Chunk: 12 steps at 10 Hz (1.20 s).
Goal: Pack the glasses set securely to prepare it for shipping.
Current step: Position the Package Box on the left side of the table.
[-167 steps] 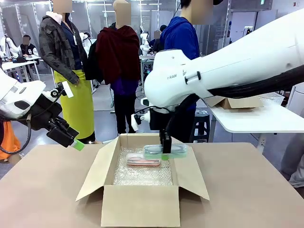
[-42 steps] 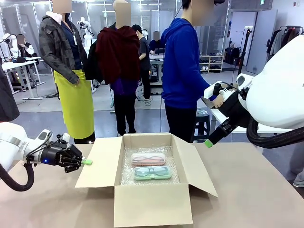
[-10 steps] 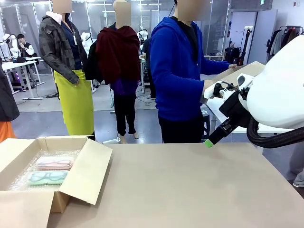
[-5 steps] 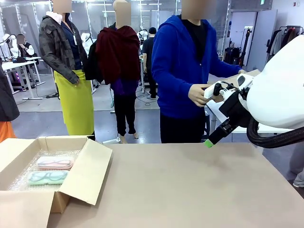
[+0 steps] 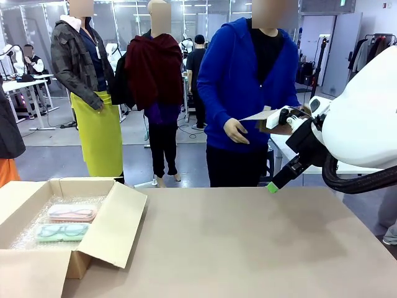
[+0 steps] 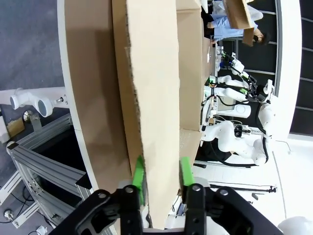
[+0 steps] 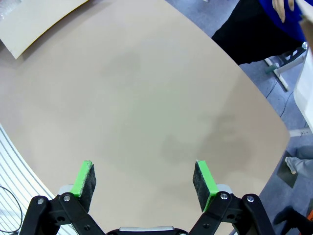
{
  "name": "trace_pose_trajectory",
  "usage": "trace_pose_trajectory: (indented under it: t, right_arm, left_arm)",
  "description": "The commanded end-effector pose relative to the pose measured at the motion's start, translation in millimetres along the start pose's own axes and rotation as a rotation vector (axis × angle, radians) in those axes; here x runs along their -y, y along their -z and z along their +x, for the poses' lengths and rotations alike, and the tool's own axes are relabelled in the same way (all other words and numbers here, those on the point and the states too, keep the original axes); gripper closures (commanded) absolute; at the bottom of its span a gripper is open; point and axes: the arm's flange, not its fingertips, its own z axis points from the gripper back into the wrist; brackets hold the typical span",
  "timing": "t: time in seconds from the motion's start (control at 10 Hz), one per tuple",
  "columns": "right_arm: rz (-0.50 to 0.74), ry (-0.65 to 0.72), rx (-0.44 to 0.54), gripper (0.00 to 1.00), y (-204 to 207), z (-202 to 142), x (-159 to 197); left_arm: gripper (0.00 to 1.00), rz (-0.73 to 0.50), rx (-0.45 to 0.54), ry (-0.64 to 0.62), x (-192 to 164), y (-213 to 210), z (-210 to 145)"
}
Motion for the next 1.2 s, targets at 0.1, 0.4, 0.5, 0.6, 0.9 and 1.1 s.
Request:
trace_pose_trajectory:
  t: [0.1, 0.4, 0.5, 0.6, 0.9, 1.1]
  right_arm:
    - [-0.005, 0.013, 0.000, 0.00, 1, 1, -3]
    - [-0.005, 0.013, 0.000, 0.00, 1, 1, -3]
    - [-0.005, 0.013, 0.000, 0.00, 1, 1, -3]
    - [-0.005, 0.013, 0.000, 0.00, 1, 1, -3]
    - [-0.005, 0.013, 0.000, 0.00, 1, 1, -3]
    - [-0.005, 0.013, 0.000, 0.00, 1, 1, -3]
  left_arm:
    - [0.00, 0.014, 0.017, 0.037, 12, -14, -6]
    - [0.00, 0.211, 0.116, 0.157, 76, -39, -1]
    - [0.00, 0.353, 0.153, 0.288, 134, -32, -7]
    - [0.00, 0.489, 0.141, 0.428, 185, -13, -14]
    - [0.00, 0.609, 0.031, 0.732, 291, 66, -25]
    - [0.00, 0.702, -0.035, 0.891, 327, 117, -50]
